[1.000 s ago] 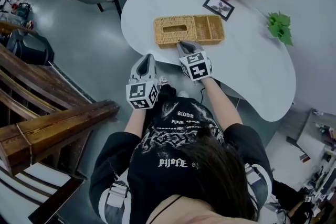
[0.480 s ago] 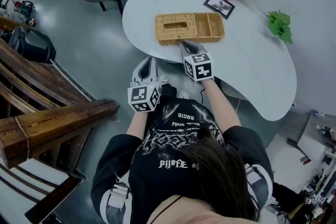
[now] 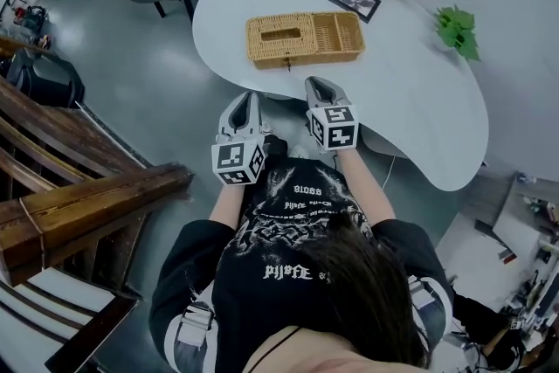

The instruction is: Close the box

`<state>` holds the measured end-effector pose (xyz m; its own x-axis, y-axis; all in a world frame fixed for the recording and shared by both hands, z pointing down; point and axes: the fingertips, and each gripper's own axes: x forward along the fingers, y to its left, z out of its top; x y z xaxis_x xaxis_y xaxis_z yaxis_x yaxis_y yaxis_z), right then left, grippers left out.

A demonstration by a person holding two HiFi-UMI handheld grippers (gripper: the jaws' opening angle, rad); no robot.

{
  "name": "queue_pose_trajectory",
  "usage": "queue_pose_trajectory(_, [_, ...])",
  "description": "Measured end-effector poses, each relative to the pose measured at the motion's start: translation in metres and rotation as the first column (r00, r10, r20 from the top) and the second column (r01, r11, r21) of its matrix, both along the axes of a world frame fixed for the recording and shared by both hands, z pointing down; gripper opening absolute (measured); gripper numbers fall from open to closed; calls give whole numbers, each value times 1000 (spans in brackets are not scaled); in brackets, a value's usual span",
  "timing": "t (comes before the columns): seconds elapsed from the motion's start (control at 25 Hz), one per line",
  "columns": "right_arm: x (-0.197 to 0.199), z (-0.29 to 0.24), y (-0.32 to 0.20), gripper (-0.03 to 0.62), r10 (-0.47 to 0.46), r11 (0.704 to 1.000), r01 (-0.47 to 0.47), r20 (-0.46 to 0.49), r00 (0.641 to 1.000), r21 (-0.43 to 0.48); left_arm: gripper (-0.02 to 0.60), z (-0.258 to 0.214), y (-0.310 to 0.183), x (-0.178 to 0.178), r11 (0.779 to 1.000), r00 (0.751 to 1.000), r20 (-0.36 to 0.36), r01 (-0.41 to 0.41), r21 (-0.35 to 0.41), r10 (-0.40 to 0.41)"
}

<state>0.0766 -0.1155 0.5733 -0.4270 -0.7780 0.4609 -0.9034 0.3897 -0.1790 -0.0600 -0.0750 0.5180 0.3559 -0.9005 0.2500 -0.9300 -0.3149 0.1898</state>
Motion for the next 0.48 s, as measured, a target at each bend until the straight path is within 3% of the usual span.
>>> queue_pose_trajectory(0.32, [9,0,19,26,30,999,-30,1,1000,42,28,8,6,4,1000,1000,3,-15,-11,15])
queue_pose_trajectory(0.48, [7,2,24,26,24,999,-21,-56,998,49,28,9,7,4,1000,1000,6,-25,-8,25])
